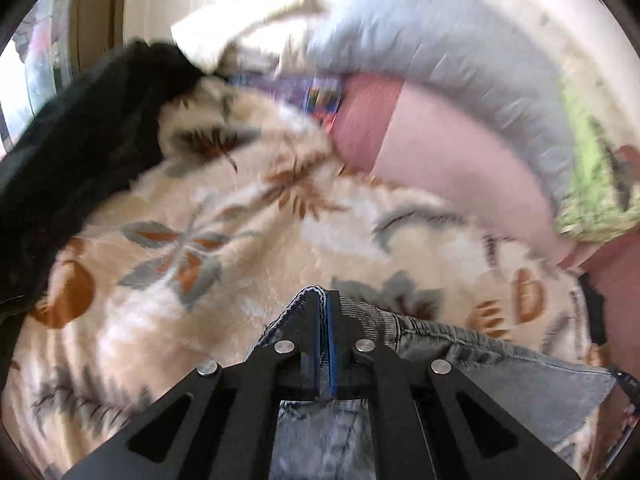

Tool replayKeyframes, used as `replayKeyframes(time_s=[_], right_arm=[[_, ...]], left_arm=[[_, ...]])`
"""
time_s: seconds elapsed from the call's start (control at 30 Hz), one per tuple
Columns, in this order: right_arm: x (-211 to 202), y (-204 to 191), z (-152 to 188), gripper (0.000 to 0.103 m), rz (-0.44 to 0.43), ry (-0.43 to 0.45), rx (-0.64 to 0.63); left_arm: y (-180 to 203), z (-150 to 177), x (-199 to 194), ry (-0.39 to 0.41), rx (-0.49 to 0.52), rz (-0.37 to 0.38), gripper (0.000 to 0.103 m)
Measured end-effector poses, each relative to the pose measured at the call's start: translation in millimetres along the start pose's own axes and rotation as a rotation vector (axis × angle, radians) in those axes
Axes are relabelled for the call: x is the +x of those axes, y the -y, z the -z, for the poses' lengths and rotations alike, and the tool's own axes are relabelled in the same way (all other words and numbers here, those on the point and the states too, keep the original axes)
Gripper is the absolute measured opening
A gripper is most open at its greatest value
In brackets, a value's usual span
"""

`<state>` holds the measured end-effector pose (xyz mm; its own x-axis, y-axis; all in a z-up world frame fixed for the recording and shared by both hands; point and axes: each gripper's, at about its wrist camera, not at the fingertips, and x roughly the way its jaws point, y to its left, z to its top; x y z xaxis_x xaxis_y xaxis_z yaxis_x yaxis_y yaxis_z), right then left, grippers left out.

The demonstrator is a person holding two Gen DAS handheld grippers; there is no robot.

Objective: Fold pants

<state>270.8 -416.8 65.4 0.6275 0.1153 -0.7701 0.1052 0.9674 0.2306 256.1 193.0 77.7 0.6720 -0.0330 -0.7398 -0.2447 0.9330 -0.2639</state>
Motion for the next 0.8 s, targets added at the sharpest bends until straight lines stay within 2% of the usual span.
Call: replayKeyframes(time_s=[0.1, 0.17, 0.2, 0.27, 0.37, 0.43, 0.5, 0.53, 0.57, 0.6, 0.63, 0.7, 0.73, 0.8], right_arm=[[-51, 7, 22, 0.020, -0.046, 0.074, 0.011], [-80, 10, 43, 0.019, -0.061, 0.107, 0.003], [-95, 16, 57, 0.019, -0.077, 0.119, 0.005], [-123, 29, 96, 0.019, -0.072, 0.140, -0.020], [-140, 52, 156, 0.019, -0.092, 0.092, -0.026], [-136, 70, 203, 0.019, -0.110, -0.016, -0.010], [-131, 86, 231, 0.021, -0.109, -0.098, 0.044], [-130, 92, 236, 0.029, -0.106, -0.103, 0.079], [-131, 100, 239, 0.037, -0.117, -0.106, 0.131], [-131, 105, 237, 0.051, -0.155, -0.104, 0.196], [-132, 106, 233, 0.057, -0.185, -0.087, 0.229], [-126, 96, 221, 0.059, -0.224, -0.096, 0.238], [-120, 88, 216, 0.059, -0.232, -0.112, 0.223], [-100, 69, 206, 0.059, -0.195, -0.152, 0.168]], left_arm=[[-10, 23, -70, 0.085, -0.013, 0.071, 0.002], [-18, 42, -102, 0.109, -0.013, 0.104, 0.002], [-28, 61, -125, 0.120, -0.003, 0.119, 0.002], [-42, 88, -146, 0.116, 0.012, 0.135, 0.003], [-70, 142, -153, 0.010, 0.042, 0.148, 0.004], [-93, 177, -140, -0.093, 0.065, 0.124, 0.005], [-112, 198, -126, -0.181, 0.066, 0.055, 0.007], [-120, 204, -119, -0.210, 0.066, 0.002, 0.007], [-126, 205, -117, -0.214, 0.053, -0.012, 0.007], [-130, 204, -116, -0.212, 0.033, -0.013, 0.007], [-131, 201, -116, -0.203, 0.012, -0.008, 0.007], [-127, 192, -119, -0.169, -0.007, -0.002, 0.007], [-125, 189, -122, -0.158, -0.014, -0.001, 0.010], [-113, 181, -128, -0.126, -0.015, 0.011, 0.017]])
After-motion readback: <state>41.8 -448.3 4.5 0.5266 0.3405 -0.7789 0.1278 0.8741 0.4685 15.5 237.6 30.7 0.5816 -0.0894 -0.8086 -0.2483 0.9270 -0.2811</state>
